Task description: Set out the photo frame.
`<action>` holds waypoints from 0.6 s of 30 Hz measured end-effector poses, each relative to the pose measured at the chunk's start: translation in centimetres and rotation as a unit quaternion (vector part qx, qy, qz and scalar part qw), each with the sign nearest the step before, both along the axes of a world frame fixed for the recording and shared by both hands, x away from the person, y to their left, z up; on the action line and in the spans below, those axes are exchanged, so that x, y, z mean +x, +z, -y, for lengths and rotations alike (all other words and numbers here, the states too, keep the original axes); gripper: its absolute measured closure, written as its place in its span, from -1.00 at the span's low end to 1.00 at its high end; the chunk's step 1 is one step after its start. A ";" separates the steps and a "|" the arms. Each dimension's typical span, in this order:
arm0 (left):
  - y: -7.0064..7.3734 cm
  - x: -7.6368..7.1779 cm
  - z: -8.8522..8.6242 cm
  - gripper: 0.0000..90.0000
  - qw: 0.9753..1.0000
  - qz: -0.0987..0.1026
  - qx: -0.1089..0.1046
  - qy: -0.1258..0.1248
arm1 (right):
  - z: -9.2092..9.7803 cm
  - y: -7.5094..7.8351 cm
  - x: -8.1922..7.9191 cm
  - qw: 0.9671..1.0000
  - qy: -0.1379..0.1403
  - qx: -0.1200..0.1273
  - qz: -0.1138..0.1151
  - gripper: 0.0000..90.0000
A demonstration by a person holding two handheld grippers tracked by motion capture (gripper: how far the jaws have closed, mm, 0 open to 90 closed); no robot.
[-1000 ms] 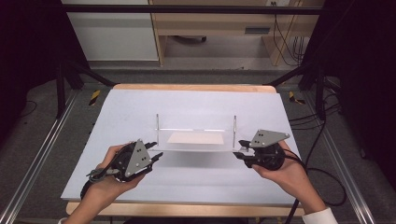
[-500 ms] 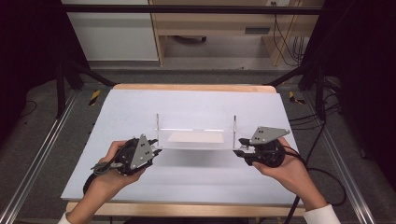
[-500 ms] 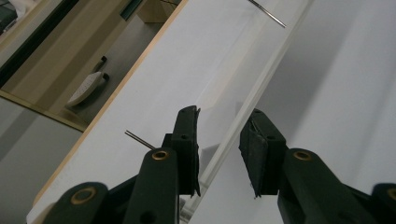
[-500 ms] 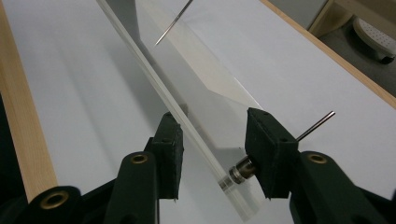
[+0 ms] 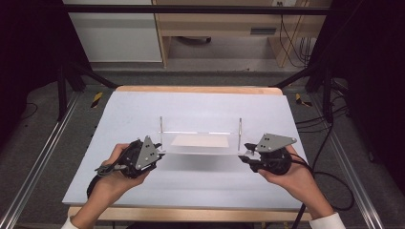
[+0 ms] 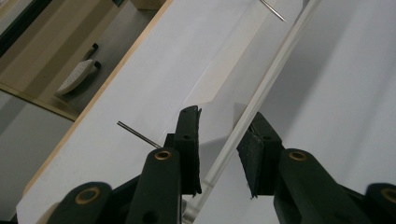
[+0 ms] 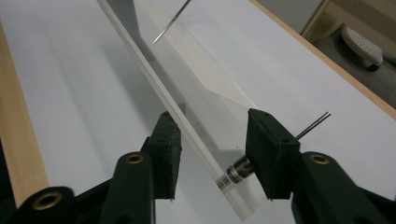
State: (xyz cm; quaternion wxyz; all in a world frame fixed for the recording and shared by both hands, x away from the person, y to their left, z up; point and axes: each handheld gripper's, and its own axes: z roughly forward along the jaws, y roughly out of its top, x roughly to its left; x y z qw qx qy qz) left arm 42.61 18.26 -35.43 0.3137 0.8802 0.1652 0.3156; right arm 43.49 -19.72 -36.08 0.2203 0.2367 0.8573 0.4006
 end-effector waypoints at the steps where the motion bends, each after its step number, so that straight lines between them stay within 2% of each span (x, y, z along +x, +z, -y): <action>1: 0.0 0.0 0.0 0.54 1.000 -0.001 -0.001 0.000 | 0.0 -0.2 0.0 1.000 -0.007 0.002 0.004 0.14; 4: 0.0 0.0 0.0 0.54 1.000 0.000 -0.001 0.000 | 0.2 -0.9 -0.1 1.000 -0.014 0.003 0.017 0.06; 8: 0.0 0.0 0.0 0.54 1.000 -0.001 -0.001 -0.001 | 0.4 -2.0 0.1 0.999 -0.025 -0.006 0.036 0.04; 12: 0.1 0.1 -0.1 0.54 1.000 -0.002 -0.002 -0.002 | 0.2 -2.5 0.6 0.998 -0.024 -0.009 0.053 0.24; 14: 0.1 0.2 -0.1 0.54 1.000 -0.001 -0.003 -0.003 | 0.3 -2.5 0.7 0.998 -0.026 -0.003 0.060 0.36; 18: 0.3 0.3 -0.1 0.53 1.000 -0.002 -0.003 -0.005 | 0.3 -2.4 0.9 0.998 -0.021 -0.003 0.063 0.38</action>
